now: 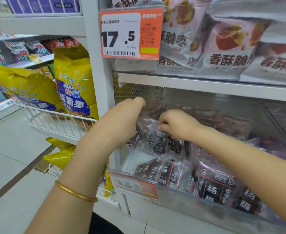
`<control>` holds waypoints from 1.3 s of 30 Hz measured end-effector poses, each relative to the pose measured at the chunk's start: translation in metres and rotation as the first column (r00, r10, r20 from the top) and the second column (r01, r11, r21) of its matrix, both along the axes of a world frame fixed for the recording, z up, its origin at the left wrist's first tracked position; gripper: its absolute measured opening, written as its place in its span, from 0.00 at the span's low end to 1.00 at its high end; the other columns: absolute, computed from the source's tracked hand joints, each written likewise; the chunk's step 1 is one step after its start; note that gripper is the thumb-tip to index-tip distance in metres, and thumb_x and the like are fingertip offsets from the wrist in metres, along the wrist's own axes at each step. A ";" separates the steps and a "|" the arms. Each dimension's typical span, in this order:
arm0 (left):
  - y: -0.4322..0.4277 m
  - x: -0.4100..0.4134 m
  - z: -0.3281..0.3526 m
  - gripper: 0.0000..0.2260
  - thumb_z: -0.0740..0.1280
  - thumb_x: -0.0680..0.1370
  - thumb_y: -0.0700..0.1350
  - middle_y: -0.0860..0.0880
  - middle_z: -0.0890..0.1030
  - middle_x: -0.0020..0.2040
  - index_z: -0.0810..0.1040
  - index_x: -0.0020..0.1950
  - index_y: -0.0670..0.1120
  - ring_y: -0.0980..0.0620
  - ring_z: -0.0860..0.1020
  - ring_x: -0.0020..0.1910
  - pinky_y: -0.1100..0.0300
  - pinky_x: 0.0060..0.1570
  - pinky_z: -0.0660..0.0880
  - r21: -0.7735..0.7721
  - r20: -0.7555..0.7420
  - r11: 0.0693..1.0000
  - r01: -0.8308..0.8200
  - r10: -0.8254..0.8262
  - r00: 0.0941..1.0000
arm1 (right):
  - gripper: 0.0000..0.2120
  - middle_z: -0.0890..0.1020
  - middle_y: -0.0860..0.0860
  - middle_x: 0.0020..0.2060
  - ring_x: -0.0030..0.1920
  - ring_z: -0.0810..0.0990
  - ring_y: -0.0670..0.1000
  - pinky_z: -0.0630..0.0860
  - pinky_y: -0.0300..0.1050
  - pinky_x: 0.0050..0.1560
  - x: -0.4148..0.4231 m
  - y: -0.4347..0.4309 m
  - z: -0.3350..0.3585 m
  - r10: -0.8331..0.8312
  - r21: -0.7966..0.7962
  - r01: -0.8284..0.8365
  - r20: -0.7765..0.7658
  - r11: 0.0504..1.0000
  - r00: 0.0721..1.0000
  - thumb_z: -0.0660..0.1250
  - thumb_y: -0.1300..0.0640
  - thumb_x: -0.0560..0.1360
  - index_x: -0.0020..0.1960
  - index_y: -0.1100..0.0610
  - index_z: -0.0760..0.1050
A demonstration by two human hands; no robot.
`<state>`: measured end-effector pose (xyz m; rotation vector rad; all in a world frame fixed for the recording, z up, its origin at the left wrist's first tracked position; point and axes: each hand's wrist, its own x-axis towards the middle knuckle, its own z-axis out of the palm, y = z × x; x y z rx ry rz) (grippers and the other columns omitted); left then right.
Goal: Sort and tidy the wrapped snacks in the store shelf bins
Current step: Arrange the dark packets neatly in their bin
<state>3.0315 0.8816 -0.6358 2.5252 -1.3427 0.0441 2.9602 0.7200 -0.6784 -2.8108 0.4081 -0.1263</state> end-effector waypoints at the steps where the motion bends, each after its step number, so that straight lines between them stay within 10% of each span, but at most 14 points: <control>1: -0.001 0.000 0.000 0.26 0.61 0.75 0.31 0.48 0.73 0.59 0.61 0.69 0.50 0.49 0.73 0.50 0.55 0.49 0.73 -0.003 -0.004 1.000 0.011 -0.011 1.000 | 0.12 0.79 0.58 0.36 0.34 0.77 0.55 0.75 0.48 0.39 0.000 0.000 0.000 -0.001 0.010 0.001 0.011 1.000 1.000 0.64 0.54 0.77 0.45 0.64 0.76; 13: 0.003 -0.001 0.010 0.23 0.61 0.77 0.35 0.50 0.75 0.56 0.63 0.68 0.54 0.50 0.74 0.52 0.55 0.51 0.74 -0.038 -0.022 0.994 0.102 -0.102 0.995 | 0.09 0.77 0.52 0.39 0.33 0.77 0.52 0.79 0.55 0.39 -0.009 0.001 0.002 0.044 0.056 -0.050 0.106 0.997 0.993 0.57 0.67 0.75 0.48 0.56 0.73; 19: -0.020 0.003 -0.026 0.15 0.61 0.74 0.34 0.46 0.77 0.50 0.67 0.55 0.50 0.45 0.77 0.47 0.47 0.48 0.76 0.105 -0.011 0.986 0.128 -0.127 0.992 | 0.17 0.79 0.59 0.51 0.31 0.80 0.51 0.78 0.44 0.35 -0.010 -0.004 0.010 0.003 0.457 0.046 -0.106 0.888 0.994 0.53 0.68 0.76 0.59 0.58 0.73; 27: -0.028 0.007 -0.037 0.05 0.63 0.75 0.37 0.46 0.76 0.46 0.69 0.45 0.46 0.44 0.74 0.45 0.50 0.44 0.73 0.155 0.147 0.984 0.090 -0.113 0.983 | 0.23 0.78 0.47 0.51 0.45 0.75 0.43 0.69 0.26 0.43 -0.031 -0.016 0.022 0.172 0.172 -0.159 -0.064 0.972 0.983 0.67 0.71 0.70 0.61 0.55 0.76; 39: -0.044 0.010 -0.051 0.09 0.67 0.74 0.38 0.48 0.73 0.53 0.75 0.52 0.47 0.45 0.68 0.57 0.54 0.50 0.67 0.108 0.389 0.994 0.024 -0.064 0.919 | 0.03 0.82 0.47 0.44 0.45 0.80 0.46 0.75 0.47 0.51 -0.061 -0.019 0.044 0.179 0.063 -0.196 0.214 0.979 0.960 0.67 0.58 0.75 0.44 0.51 0.78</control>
